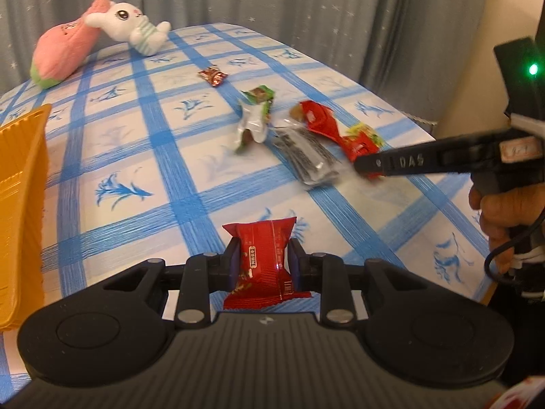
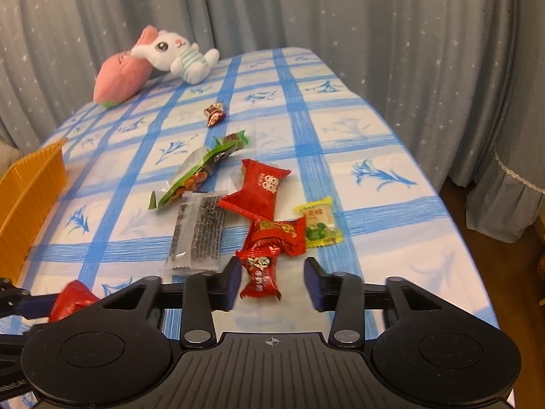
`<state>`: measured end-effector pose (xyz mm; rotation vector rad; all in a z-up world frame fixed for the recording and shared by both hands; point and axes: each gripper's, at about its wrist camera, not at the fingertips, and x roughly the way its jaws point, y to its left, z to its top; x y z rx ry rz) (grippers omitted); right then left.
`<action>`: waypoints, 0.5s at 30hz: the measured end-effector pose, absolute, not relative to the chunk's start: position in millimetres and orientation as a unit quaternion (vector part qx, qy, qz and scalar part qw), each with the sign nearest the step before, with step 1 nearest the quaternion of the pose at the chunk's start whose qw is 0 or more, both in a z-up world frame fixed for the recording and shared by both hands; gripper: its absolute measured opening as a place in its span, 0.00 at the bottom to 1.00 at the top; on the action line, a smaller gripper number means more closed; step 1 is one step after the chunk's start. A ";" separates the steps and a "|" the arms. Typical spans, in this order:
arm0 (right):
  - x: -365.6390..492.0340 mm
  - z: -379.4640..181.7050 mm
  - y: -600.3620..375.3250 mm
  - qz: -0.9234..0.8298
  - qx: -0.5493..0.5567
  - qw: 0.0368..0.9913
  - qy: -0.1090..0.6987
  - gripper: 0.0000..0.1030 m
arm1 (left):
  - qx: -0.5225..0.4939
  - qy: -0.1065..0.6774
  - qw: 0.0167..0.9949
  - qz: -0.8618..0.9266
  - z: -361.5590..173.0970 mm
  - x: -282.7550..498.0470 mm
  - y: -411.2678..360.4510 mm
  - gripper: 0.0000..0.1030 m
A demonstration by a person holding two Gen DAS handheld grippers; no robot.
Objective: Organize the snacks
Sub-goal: 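Grasp the red snack packet with the left tool while the right tool grasps a red candy, then carry both red snacks over the orange tray and open both tools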
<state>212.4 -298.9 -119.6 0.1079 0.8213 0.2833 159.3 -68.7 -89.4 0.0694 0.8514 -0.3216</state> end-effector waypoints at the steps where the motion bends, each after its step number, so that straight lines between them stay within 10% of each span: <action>1: 214.1 -121.4 -295.9 0.136 0.043 0.905 0.401 0.32 | 0.031 0.411 0.898 -0.154 -89.2 160.0 -67.7 0.25; 3: 214.1 -122.0 -292.3 0.134 0.030 0.905 0.402 0.18 | 0.026 0.410 0.899 -0.150 -89.7 160.6 -65.9 0.25; 15: 187.7 -80.9 -256.8 0.177 0.018 0.918 0.353 0.18 | -0.002 0.389 0.917 -0.092 -62.8 152.1 -34.4 0.25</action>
